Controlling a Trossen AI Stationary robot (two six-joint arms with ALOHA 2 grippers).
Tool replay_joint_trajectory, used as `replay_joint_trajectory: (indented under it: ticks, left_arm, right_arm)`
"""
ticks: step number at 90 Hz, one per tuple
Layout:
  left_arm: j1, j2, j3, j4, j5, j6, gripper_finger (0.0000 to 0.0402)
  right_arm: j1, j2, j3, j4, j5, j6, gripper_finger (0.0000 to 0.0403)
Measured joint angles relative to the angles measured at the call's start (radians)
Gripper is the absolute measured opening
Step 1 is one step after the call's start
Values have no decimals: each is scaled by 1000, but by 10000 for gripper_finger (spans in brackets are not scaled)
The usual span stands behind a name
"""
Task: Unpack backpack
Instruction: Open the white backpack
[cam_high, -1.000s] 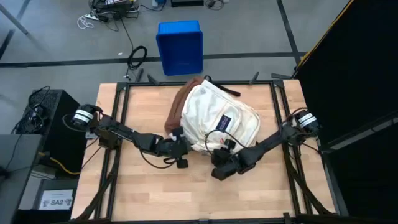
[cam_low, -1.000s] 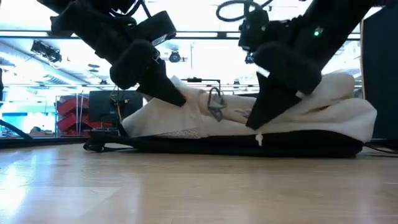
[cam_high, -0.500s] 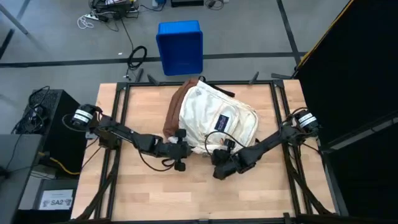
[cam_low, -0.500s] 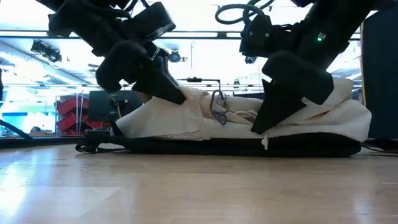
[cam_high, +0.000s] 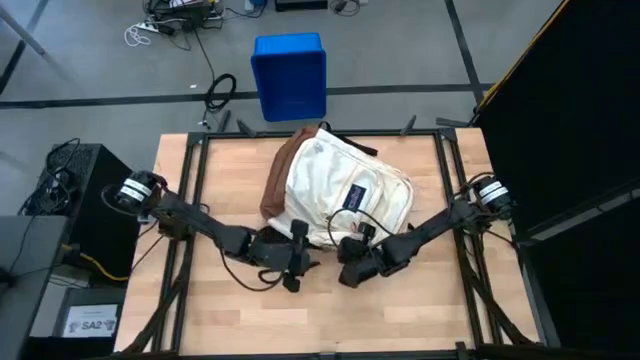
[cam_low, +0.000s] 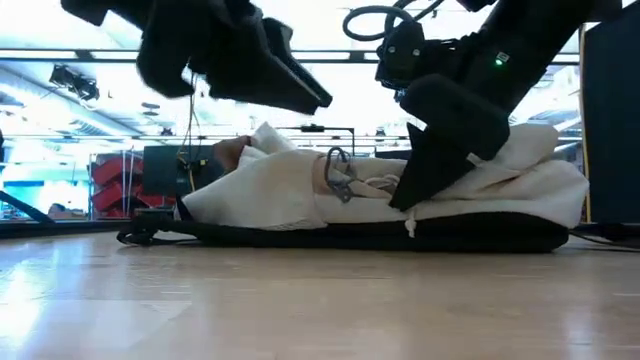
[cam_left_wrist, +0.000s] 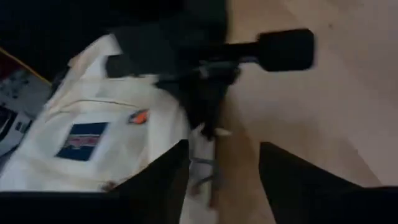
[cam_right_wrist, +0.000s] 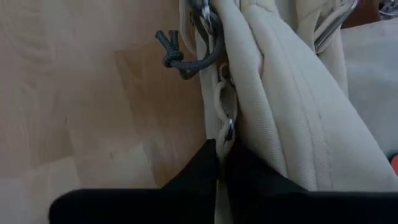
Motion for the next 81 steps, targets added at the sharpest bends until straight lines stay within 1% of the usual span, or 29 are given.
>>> replay_joint_trajectory:
  ticks: [6,15,24,32,47,53,58,71,74,81]
  left_arm:
    - [4,44,0,24,-44,3,181]
    - [15,121,-1,108,-145,33,183]
    - [27,185,-1,204,-219,94,183]
    - [39,230,-1,265,-225,129,184]
    - [45,256,-1,259,-226,183,177]
    - [46,257,-1,246,-228,184,160]
    - [45,257,-1,244,-239,183,133]
    - [45,257,-1,231,-262,173,27]
    - [45,257,-1,227,-264,165,18]
    - [39,255,0,194,-272,161,15]
  right_arm:
    - [-1,0,0,10,0,-1,0]
    - [-3,0,0,29,-8,-9,0]
    - [-8,0,0,47,-67,-36,0]
    - [-8,0,1,52,-110,-61,3]
    - [-5,0,1,65,-118,-72,1]
    - [-5,0,1,66,-120,-72,1]
    - [-3,0,1,67,-121,-71,1]
    - [8,0,1,61,-121,-48,0]
    - [12,0,1,55,-129,-32,0]
    - [24,0,6,38,-165,20,0]
